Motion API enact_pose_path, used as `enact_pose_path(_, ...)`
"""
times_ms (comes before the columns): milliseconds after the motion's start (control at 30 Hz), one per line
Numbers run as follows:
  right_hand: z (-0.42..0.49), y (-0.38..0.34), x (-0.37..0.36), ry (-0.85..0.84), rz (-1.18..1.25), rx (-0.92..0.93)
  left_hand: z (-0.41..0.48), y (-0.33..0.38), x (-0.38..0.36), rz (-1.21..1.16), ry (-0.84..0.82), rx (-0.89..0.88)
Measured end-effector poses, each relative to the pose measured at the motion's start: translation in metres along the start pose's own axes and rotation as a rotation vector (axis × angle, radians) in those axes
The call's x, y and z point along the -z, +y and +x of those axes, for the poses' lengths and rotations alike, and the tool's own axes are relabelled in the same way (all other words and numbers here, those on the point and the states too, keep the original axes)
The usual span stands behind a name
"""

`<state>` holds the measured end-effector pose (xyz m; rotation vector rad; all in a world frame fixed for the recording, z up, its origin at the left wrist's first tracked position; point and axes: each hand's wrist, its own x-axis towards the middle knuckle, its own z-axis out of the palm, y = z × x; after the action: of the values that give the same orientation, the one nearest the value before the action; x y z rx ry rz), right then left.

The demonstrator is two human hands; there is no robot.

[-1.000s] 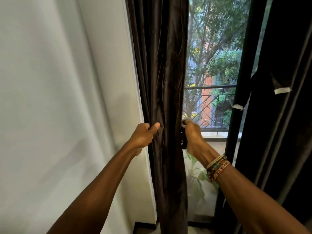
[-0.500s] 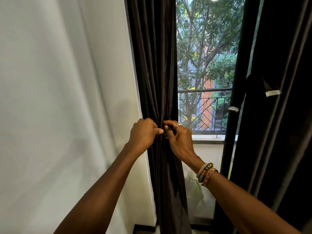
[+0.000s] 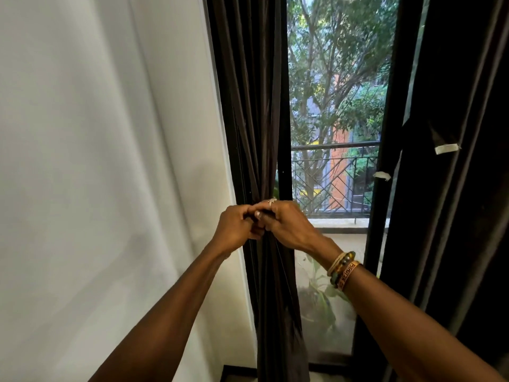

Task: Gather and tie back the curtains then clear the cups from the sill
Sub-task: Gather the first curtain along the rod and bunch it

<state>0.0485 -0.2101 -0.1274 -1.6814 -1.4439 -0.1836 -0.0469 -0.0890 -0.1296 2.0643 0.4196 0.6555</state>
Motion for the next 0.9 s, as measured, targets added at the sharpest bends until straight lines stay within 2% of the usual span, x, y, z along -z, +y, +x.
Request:
enact_pose_path(100, 0.018, -0.001, 0.002, -0.115, -0.104, -0.087, -0.012, -0.018, -0.007, -0.279, -0.032, 0.123)
enact_pose_path(167, 0.032, 0.001, 0.001, -0.166, -0.262, -0.150, -0.019, -0.028, -0.011, -0.333, -0.037, 0.174)
enact_pose_path(267, 0.045, 0.005, 0.002, -0.257, -0.380, -0.233, -0.019, -0.027, -0.009, -0.564, 0.121, 0.218)
enact_pose_path(333, 0.047, 0.004, 0.003, -0.269, -0.311, -0.328, -0.015, -0.020, -0.005, -0.700, 0.222, 0.184)
enact_pose_path(400, 0.048, 0.002, 0.003, -0.252, -0.089, -0.447, -0.011, -0.011, -0.004, -0.505, 0.308, 0.080)
enact_pose_path(500, 0.052, -0.003, 0.000, -0.270, 0.257, -0.586, -0.010, -0.007, -0.014, 0.165, 0.349, -0.229)
enact_pose_path(600, 0.054, 0.002, -0.002, -0.190, 0.600, -0.723, -0.006, -0.015, -0.021, 0.510, 0.379, -0.473)
enact_pose_path(700, 0.050, 0.012, -0.002, -0.160, 0.729, -0.774, -0.008, -0.023, -0.024, 0.656, 0.393, -0.577)
enact_pose_path(900, 0.043, 0.020, 0.006, -0.236, 0.777, -0.762, -0.004, -0.020, -0.015, 0.549, 0.388, -0.651)
